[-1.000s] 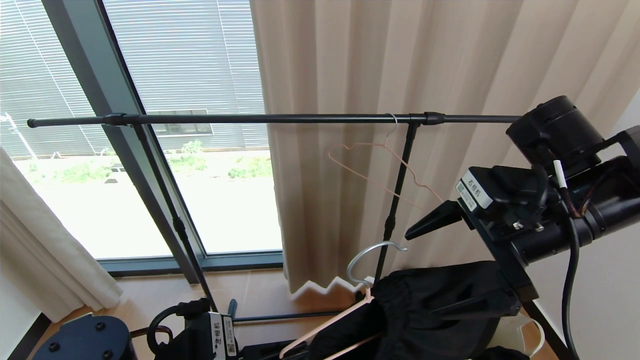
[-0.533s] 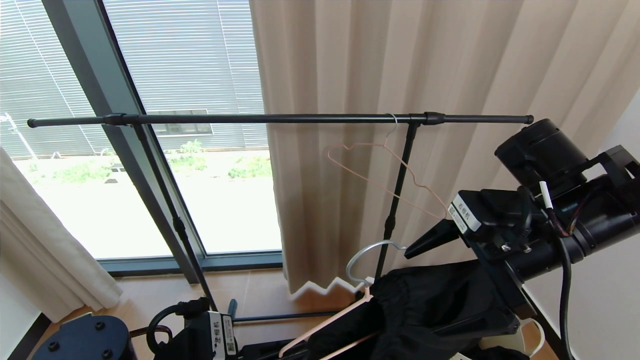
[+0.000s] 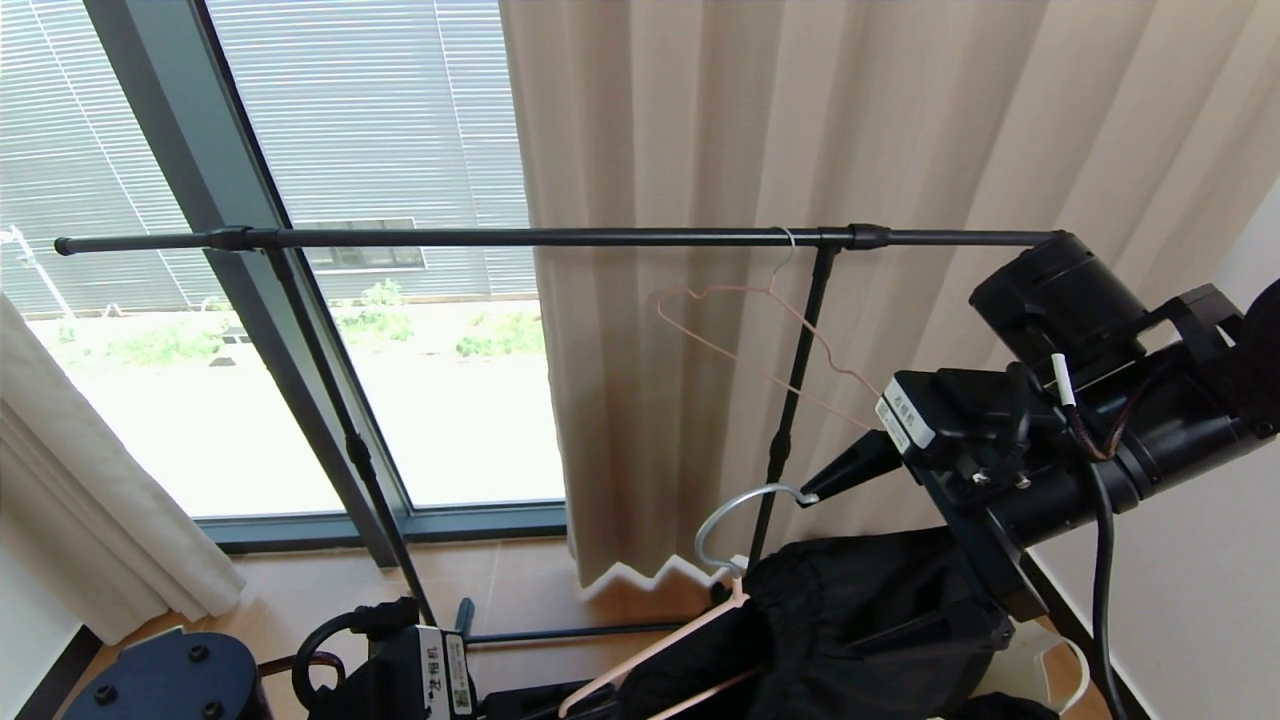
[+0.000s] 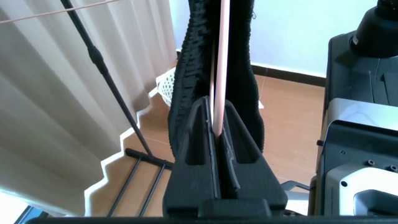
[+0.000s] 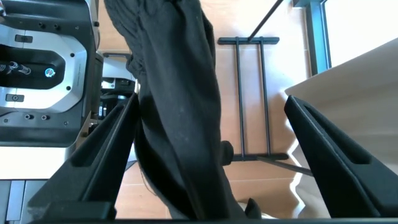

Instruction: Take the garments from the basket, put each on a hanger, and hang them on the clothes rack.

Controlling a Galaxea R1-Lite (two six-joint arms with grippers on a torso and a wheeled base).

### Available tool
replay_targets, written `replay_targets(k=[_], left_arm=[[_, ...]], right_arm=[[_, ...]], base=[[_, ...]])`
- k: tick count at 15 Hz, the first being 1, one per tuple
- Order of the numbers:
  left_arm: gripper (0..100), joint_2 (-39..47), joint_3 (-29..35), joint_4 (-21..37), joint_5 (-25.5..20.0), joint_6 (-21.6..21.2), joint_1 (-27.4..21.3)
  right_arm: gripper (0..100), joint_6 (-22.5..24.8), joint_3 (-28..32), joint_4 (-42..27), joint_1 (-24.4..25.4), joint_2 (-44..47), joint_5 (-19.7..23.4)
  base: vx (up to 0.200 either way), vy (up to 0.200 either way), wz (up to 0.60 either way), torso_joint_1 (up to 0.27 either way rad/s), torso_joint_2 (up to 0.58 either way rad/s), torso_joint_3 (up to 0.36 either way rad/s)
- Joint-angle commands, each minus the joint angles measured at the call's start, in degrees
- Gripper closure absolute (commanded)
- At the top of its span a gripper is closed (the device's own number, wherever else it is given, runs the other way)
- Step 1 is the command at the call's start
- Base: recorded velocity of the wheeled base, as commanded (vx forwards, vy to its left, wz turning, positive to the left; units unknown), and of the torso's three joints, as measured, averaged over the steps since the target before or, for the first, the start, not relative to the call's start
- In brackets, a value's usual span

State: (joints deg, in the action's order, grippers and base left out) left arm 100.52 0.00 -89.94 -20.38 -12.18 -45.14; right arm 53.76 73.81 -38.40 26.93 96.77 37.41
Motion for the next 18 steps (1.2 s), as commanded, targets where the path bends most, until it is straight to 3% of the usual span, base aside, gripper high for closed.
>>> replay_targets(k=[1,16,17,18], left_arm=[[100,0.0,0.0,-0.1,0.0,0.0,0.0],[100,1.3,0.0,-0.1,0.0,0.0,0.8],[0,1.3,0.0,-0.1,0.0,0.1,0.8],[0,1.2,0.0,-0.1,0.1,0.1,0.8]], right_arm=[[100,0.0,0.1,0.0,0.1,0.3,0.0],[100,-0.1,-0.8,-0.4,2.1,-2.6,-0.2],[100,-0.1,-1.1,-0.3,2.1,-2.8,-0.2],[100,-0.1,-1.5,-0.2,2.1,-3.1,-0.2]], base=[[0.0,0.0,0.0,0.0,0.0,0.0],[0.0,0.0,0.0,0.0,0.0,0.0],[0.0,0.0,0.0,0.0,0.0,0.0],[0.0,0.0,0.0,0.0,0.0,0.0]])
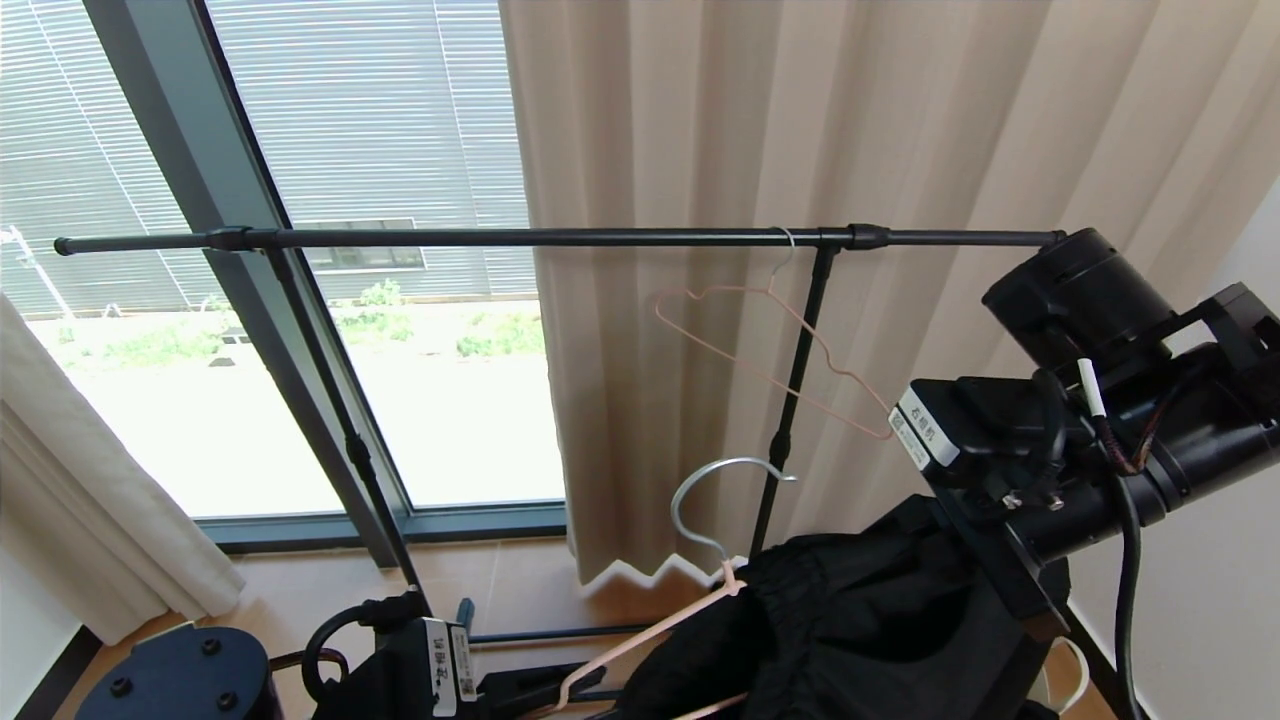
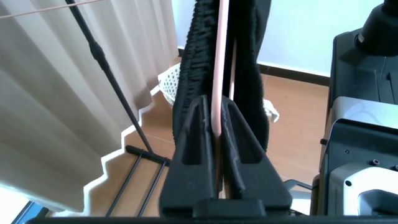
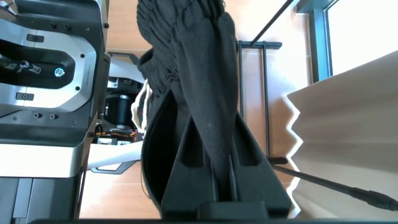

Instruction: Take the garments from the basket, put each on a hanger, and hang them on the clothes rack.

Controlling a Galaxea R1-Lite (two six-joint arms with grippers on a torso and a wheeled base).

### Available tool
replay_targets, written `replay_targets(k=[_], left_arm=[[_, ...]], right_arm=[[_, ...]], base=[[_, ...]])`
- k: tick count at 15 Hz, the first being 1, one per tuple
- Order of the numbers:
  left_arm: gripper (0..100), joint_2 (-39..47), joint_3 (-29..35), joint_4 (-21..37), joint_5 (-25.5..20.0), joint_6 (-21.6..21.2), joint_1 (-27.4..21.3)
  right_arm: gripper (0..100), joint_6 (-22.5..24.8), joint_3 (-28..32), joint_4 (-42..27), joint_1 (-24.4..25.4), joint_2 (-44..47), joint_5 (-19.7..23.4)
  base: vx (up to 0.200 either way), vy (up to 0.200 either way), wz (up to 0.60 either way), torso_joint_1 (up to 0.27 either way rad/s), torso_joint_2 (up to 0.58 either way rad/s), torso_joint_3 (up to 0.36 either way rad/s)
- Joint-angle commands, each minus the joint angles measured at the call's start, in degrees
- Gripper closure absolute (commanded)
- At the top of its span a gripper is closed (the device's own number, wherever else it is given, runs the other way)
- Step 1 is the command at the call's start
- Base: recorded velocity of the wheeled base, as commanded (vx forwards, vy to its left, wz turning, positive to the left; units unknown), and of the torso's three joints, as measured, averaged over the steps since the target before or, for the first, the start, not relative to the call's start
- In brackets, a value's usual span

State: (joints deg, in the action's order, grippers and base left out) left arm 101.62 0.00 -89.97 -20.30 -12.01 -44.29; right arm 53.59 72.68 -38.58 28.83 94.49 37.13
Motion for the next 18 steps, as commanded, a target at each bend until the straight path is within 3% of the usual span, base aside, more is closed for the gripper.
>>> replay_targets(k=[1,6,11,13,15,17,18], left_arm=[[0,0.2,0.0,0.0,0.0,0.3,0.1],[0,-0.4,0.0,0.0,-0.3,0.8,7.3],[0,-4.1,0.1,0.0,-1.8,1.7,11.5],[0,-4.8,1.1,0.0,-1.8,6.0,13.3],[0,-4.6,5.4,0.0,-1.9,17.4,15.8],[0,-0.5,7.6,0.0,-1.9,22.6,16.3],[0,1.5,7.8,0.0,-1.9,22.6,16.3]], right_arm=[[100,0.1,-0.5,0.1,0.2,-0.8,0.0],[100,-0.2,1.2,0.2,-1.0,-0.6,0.0],[100,-1.6,4.0,0.2,-3.9,-1.1,-1.1],[100,-1.8,4.2,0.3,-5.0,-1.4,-1.9],[100,-6.2,5.7,1.1,-5.5,-1.9,-7.6],[100,-7.3,5.9,5.2,-5.0,-1.9,-10.6],[100,-7.4,5.9,7.0,-4.0,-2.0,-12.7]], base=[[0.0,0.0,0.0,0.0,0.0,0.0],[0.0,0.0,0.0,0.0,0.0,0.0],[0.0,0.0,0.0,0.0,0.0,0.0],[0.0,0.0,0.0,0.0,0.0,0.0],[0.0,0.0,0.0,0.0,0.0,0.0],[0.0,0.0,0.0,0.0,0.0,0.0],[0.0,0.0,0.0,0.0,0.0,0.0]])
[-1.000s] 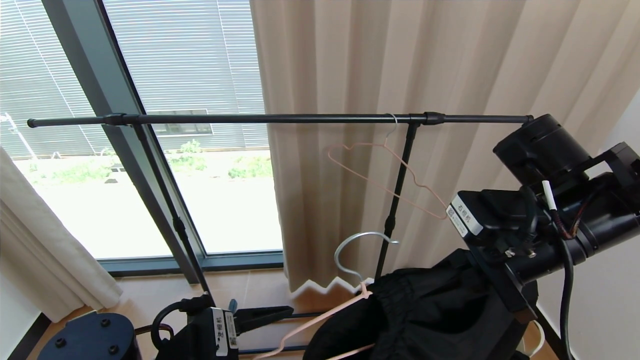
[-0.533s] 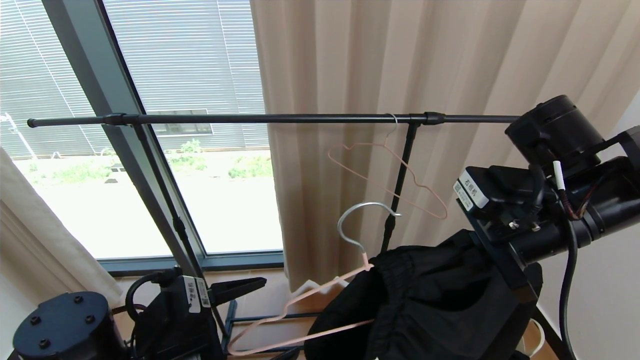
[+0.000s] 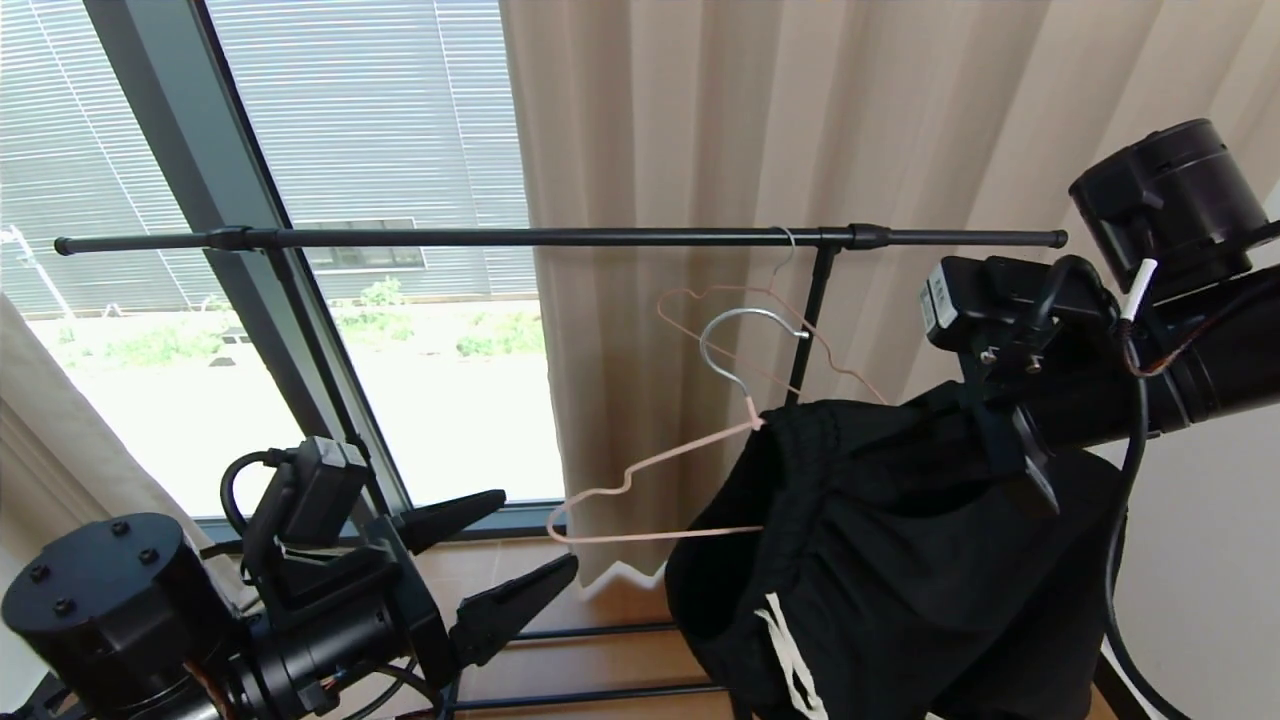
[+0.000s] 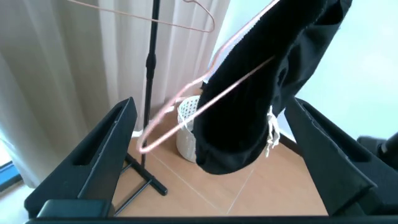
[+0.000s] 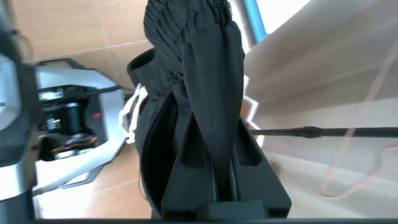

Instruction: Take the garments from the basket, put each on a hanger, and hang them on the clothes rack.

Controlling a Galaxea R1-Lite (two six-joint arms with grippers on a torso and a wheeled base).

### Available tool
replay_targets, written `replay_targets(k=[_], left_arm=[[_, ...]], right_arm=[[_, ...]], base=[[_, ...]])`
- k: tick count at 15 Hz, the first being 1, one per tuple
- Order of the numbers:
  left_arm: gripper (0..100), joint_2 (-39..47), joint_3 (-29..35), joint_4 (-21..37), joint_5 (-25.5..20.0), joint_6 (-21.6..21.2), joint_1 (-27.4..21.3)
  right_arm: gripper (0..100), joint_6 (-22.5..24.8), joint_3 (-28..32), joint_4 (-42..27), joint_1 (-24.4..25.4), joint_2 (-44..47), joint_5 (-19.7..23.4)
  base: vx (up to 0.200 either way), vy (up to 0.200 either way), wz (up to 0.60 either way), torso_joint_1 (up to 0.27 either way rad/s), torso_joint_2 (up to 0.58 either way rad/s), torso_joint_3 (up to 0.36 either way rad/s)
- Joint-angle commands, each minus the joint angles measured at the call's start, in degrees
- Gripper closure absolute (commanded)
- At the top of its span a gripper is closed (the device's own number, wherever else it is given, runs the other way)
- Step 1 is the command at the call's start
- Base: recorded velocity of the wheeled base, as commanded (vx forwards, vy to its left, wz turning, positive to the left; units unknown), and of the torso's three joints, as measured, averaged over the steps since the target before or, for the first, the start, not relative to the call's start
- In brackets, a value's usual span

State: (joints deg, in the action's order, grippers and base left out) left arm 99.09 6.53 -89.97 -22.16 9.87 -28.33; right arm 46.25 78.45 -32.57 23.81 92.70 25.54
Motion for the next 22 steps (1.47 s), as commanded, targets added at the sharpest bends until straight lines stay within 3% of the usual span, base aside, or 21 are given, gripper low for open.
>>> replay_targets(k=[1,5,6,8,10,13,17,22], left_arm=[[0,5.7,1.1,0.0,0.1,0.8,0.0],[0,12.4,1.5,0.0,0.9,0.8,-2.8],[0,12.4,1.5,0.0,0.9,0.8,-2.8],[0,19.2,3.7,0.0,5.6,1.1,-5.5],[0,22.6,6.3,0.0,11.7,1.8,-7.4],[0,23.6,7.6,0.0,12.5,2.0,-7.6],[0,24.3,11.0,0.0,16.7,6.1,-7.6],[0,24.5,11.9,0.0,19.0,6.5,-8.2]], right_arm=[[100,-0.5,0.2,2.4,2.7,-0.2,-3.3],[100,-1.1,-0.4,5.4,7.1,-0.2,-9.8],[100,-1.1,-0.4,5.4,7.1,-0.2,-9.8],[100,-1.4,-1.5,6.5,8.2,-0.9,-9.8],[100,-5.2,-2.1,7.9,8.2,-1.1,-9.8],[100,-7.0,-2.3,10.6,8.2,-1.1,-9.5],[100,-7.3,-2.9,11.7,8.3,-1.6,-9.3],[100,-7.4,-5.4,11.7,9.7,-3.5,-9.3]], base=[[0.0,0.0,0.0,0.0,0.0,0.0],[0.0,0.0,0.0,0.0,0.0,0.0],[0.0,0.0,0.0,0.0,0.0,0.0],[0.0,0.0,0.0,0.0,0.0,0.0],[0.0,0.0,0.0,0.0,0.0,0.0],[0.0,0.0,0.0,0.0,0.0,0.0],[0.0,0.0,0.0,0.0,0.0,0.0],[0.0,0.0,0.0,0.0,0.0,0.0]])
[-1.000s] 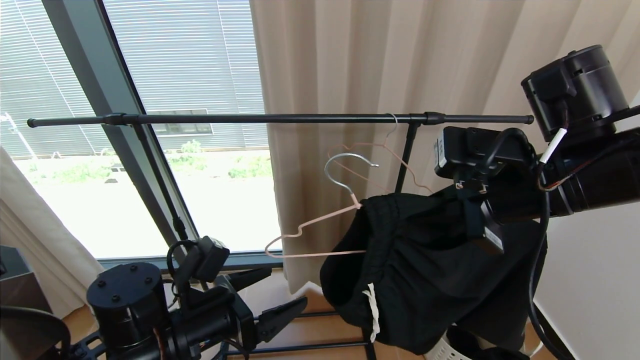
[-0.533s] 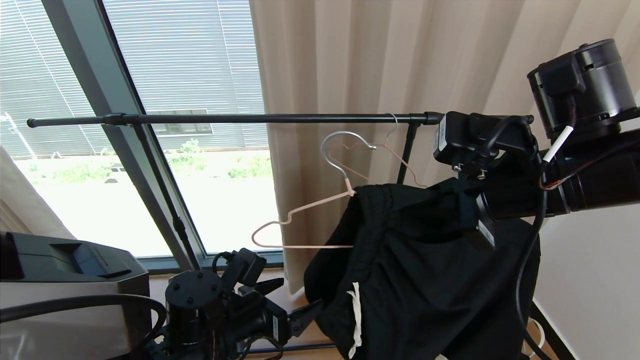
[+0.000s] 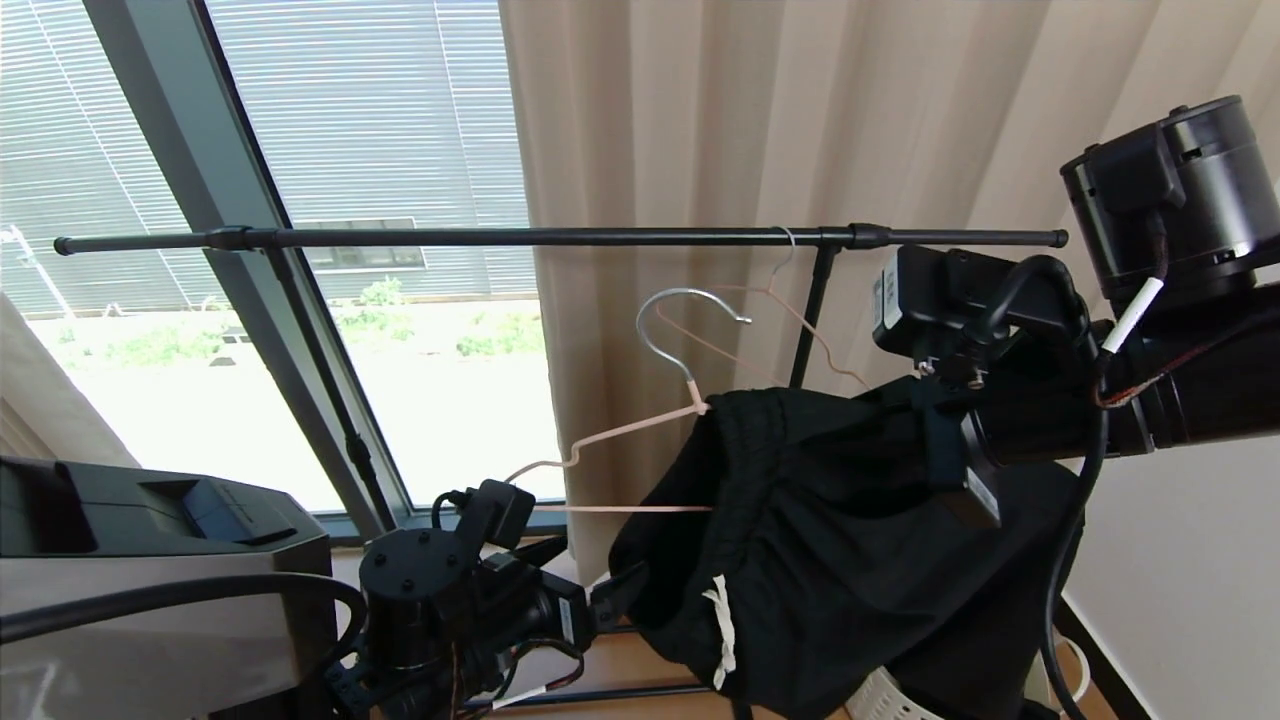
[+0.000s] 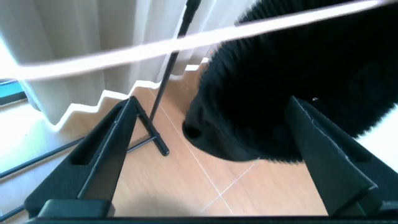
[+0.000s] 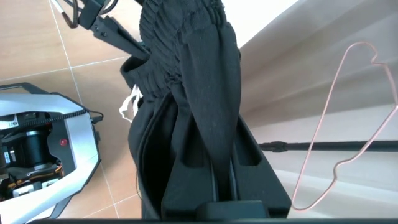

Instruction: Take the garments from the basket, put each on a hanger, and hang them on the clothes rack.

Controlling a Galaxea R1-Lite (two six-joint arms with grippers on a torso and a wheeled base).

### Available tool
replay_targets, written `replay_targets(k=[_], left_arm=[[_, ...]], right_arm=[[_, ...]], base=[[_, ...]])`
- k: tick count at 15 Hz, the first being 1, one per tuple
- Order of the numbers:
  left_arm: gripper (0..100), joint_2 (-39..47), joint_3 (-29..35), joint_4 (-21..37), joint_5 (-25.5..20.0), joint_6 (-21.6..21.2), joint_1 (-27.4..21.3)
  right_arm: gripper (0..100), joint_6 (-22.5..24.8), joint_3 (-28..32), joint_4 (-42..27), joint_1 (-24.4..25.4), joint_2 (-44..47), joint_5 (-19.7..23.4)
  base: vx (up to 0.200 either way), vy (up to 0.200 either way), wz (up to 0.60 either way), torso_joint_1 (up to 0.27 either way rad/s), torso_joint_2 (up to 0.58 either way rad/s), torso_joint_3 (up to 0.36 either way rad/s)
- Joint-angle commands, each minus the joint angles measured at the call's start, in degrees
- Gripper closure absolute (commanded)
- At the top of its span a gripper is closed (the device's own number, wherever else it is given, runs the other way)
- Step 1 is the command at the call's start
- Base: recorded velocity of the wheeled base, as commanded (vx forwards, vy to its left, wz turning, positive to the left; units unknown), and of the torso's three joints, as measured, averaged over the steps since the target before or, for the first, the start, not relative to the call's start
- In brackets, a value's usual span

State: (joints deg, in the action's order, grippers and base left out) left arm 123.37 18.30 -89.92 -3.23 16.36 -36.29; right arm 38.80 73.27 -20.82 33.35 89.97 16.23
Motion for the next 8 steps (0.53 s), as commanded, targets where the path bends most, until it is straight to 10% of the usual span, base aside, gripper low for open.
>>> replay_targets(k=[1,5,6,8], left_arm=[[0,1.2,0.2,-0.1,0.2,-0.1,-1.1],[0,2.5,0.2,-0.1,0.2,-0.2,-1.5],[100,2.4,0.2,-0.1,1.4,-0.3,-1.6],[100,1.9,0.0,-0.1,2.2,-0.5,-1.9]], right_arm=[[100,-0.4,-0.1,0.0,0.1,-1.3,0.1],[100,-2.5,-0.3,1.9,0.1,-2.3,0.6],[100,-2.5,-0.5,2.0,0.1,-2.3,0.6],[100,-2.9,-1.7,2.5,0.0,-2.2,0.6]], base=[[0.0,0.0,0.0,0.0,0.0,0.0],[0.0,0.0,0.0,0.0,0.0,0.0],[0.0,0.0,0.0,0.0,0.0,0.0],[0.0,0.0,0.0,0.0,0.0,0.0]])
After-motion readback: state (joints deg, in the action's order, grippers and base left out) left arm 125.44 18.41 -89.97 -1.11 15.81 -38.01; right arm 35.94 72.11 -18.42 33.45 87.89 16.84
